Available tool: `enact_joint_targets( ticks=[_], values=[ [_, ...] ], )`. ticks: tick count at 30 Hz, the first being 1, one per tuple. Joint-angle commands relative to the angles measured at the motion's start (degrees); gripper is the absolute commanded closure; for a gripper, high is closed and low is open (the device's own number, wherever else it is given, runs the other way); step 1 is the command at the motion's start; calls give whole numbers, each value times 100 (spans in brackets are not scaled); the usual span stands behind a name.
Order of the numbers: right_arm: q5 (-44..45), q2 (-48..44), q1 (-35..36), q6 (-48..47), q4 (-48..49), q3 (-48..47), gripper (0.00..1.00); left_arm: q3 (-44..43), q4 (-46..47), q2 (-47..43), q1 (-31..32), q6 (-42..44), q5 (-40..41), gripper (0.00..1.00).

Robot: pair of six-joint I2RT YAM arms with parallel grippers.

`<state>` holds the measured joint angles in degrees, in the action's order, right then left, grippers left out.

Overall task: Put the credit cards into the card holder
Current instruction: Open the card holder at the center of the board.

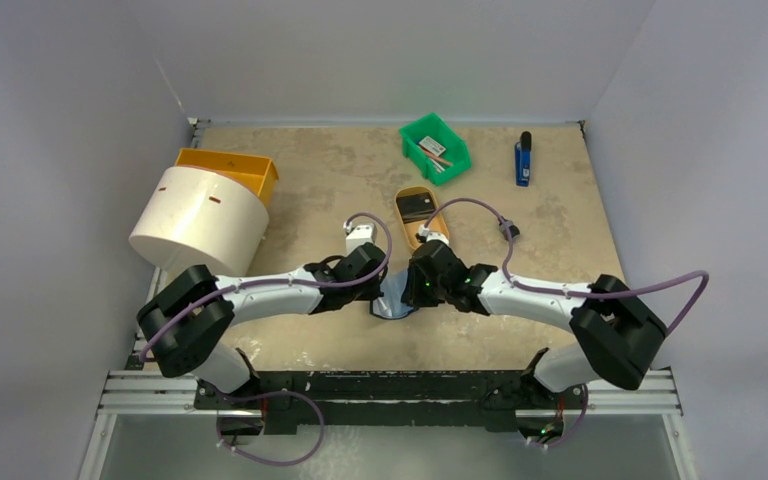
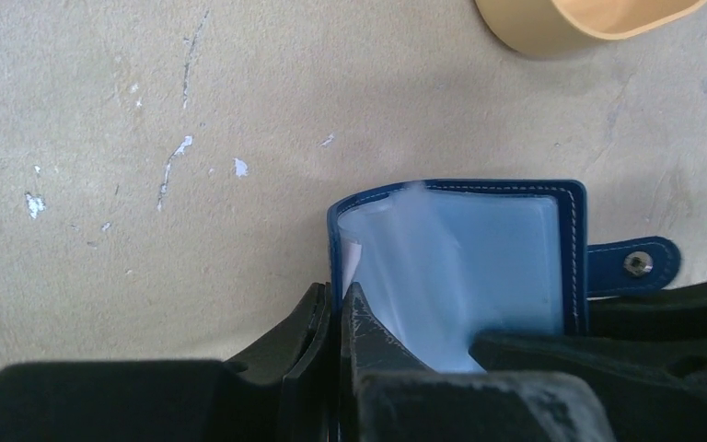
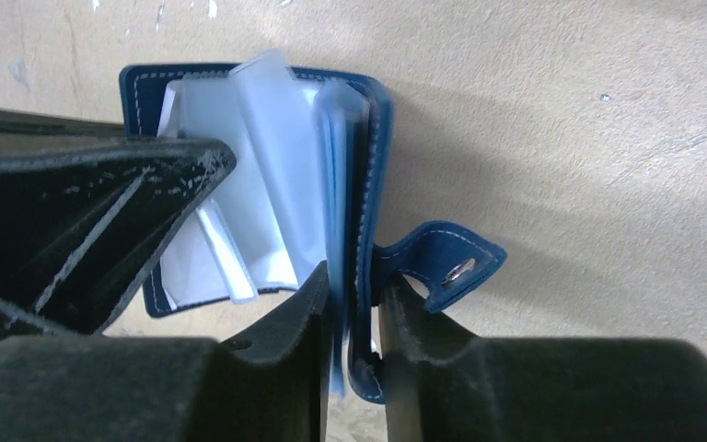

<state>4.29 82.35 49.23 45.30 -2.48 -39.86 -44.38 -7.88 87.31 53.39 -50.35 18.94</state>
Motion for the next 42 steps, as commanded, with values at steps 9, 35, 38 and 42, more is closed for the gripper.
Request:
enact_joint_targets(
  ticks=[9,35,38,42],
  values=[
    [-286,-465,-256,260,222,300,57,357,317,89,23,188,207,100],
    [-126,-772,-763,749,399,688,41,535,522,77,23,291,76,100],
    [-123,-757,-800,782,408,697,41,544,542,72,27,287,66,100],
    [-133,-742,-832,836,419,717,41,547,553,68,23,292,66,100]
  ],
)
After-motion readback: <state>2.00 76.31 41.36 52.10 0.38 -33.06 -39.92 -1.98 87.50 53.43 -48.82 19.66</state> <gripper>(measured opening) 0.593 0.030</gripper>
